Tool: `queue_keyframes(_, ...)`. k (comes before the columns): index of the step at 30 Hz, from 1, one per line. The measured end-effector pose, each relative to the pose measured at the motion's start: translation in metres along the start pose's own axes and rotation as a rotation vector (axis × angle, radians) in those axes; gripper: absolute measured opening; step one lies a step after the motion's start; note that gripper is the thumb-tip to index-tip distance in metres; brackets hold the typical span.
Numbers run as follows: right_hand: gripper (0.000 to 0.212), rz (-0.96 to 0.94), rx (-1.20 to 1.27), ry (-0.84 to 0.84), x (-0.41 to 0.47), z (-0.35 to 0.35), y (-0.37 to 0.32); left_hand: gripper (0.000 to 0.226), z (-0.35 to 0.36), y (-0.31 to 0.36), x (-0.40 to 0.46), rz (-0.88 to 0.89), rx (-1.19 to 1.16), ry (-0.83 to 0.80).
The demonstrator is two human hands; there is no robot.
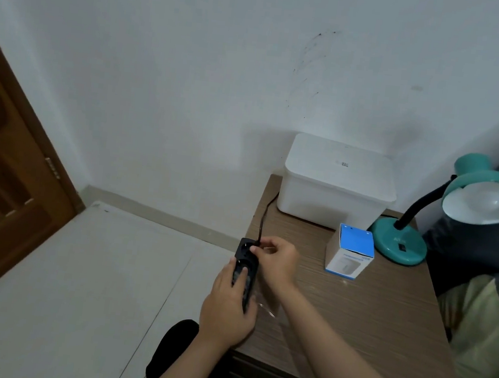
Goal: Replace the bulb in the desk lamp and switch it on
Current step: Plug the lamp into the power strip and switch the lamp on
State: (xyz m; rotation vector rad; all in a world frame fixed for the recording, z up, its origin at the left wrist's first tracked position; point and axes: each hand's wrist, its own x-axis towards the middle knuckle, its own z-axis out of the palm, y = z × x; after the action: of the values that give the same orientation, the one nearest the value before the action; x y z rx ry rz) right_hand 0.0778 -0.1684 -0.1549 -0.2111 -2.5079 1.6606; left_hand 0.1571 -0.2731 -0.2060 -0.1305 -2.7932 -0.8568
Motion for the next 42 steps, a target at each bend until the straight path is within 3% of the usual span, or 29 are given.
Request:
queue_keyframes(5,0.012,0.021,-0.037,-0.036,0.002,0.004,0.015,0.058,0.001,0.000,-0.001,0.000,-0.028,0.023)
queue_keyframes(13,0.019,-0.034,-0.219,-0.120,0.021,0.006,0.016,0.056,0.004,-0.003,-0.003,-0.001,-0.054,0.040)
queue_keyframes(25,0.021,-0.080,-0.213,-0.133,0.015,0.002,0.021,0.054,0.003,-0.002,-0.001,-0.006,-0.026,0.045)
queue_keyframes(29,0.026,-0.181,-0.216,-0.170,-0.013,-0.021,0.039,0.055,0.004,-0.002,0.000,0.010,0.101,-0.014)
queue_keyframes(34,0.021,-0.225,-0.321,-0.023,-0.048,-0.073,0.088,0.058,0.005,0.008,0.001,0.011,0.315,-0.022)
queue_keyframes(37,0.013,-0.254,-0.373,0.096,-0.062,-0.108,0.113,0.053,0.020,0.036,-0.007,0.146,0.199,-0.008)
queue_keyframes(42,0.015,-0.237,-0.421,0.280,-0.055,-0.168,0.134,0.044,0.073,0.105,-0.010,0.319,-0.115,-0.117)
